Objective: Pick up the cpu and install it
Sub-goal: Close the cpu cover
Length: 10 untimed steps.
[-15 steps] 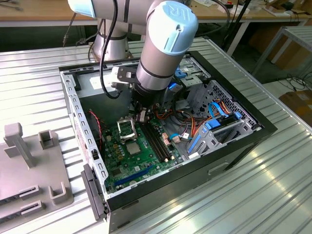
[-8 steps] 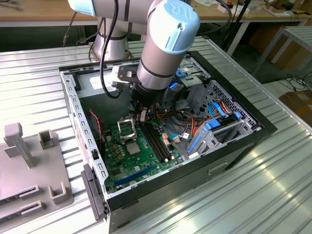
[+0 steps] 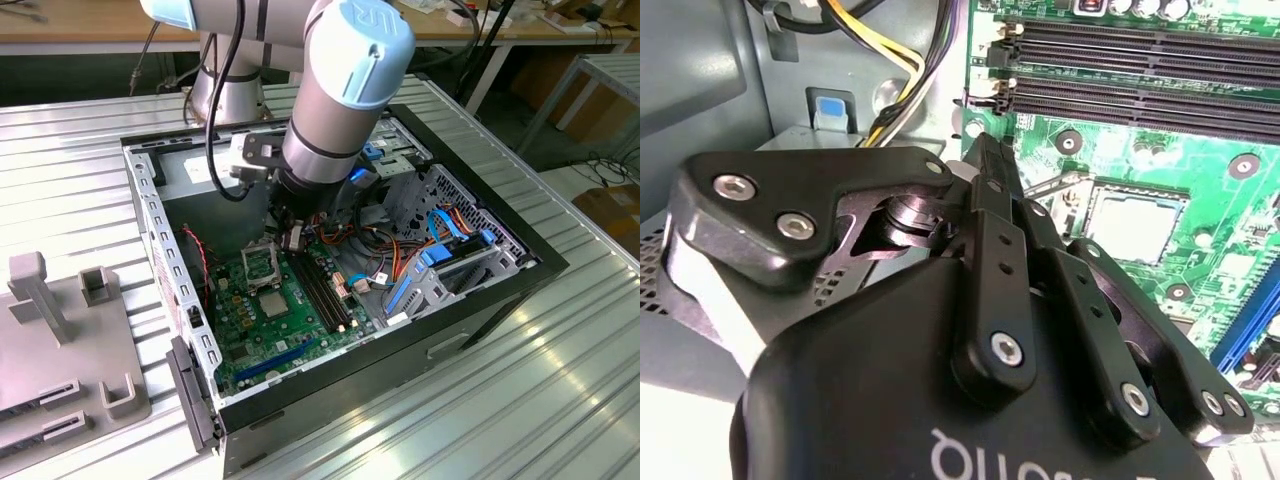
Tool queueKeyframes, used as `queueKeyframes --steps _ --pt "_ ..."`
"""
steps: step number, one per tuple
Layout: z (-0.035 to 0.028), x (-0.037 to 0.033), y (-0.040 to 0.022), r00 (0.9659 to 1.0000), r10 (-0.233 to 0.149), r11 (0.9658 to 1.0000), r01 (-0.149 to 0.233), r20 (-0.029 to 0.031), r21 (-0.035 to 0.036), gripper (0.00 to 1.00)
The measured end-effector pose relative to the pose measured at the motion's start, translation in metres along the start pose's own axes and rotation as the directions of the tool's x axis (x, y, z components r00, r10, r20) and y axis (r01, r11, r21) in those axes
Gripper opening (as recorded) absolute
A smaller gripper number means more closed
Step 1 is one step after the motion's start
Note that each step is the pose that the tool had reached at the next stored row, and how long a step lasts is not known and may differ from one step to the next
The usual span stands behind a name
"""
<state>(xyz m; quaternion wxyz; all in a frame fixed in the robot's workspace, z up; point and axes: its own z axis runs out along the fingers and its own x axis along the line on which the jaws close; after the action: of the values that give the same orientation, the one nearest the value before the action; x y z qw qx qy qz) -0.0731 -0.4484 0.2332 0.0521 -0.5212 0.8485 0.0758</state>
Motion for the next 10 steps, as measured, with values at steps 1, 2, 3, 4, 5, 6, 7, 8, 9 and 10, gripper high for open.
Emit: queueKeyframes --steps 1,2,3,4,5,6,7,8,9,10 --pt "-0.0008 0.0002 0.0 1.0 0.0 1.0 0.0 0.0008 -0.0004 0.11" --pt "-0.0015 0.0004 -0.0001 1.0 0.0 1.0 0.0 0.0016 -0.0007 0.11" --pt "-0.0022 0.0006 -0.0001 1.0 0.0 1.0 0.0 0.0025 -0.0012 0.11" --pt "-0.0029 0.0008 -0.0001 1.0 0.0 1.0 0.0 0.0033 -0.0016 0.11" --pt "-0.0036 0.001 -0.0002 1.0 0.0 1.0 0.0 0.0041 -0.002 0.11" --pt "-0.0042 0.0012 -0.0002 1.0 0.0 1.0 0.0 0.005 -0.0025 0.11" --pt "-0.0049 0.0014 -0.0003 1.0 0.0 1.0 0.0 0.006 -0.003 0.11" --pt "-0.0055 0.0017 -0.0003 1.0 0.0 1.0 0.0 0.007 -0.0035 0.11" --pt "-0.0066 0.0021 -0.0002 1.0 0.0 1.0 0.0 0.009 -0.0045 0.11" --pt "-0.0074 0.0024 -0.0001 0.9999 0.0 1.0 0.0 0.0108 -0.0055 0.11"
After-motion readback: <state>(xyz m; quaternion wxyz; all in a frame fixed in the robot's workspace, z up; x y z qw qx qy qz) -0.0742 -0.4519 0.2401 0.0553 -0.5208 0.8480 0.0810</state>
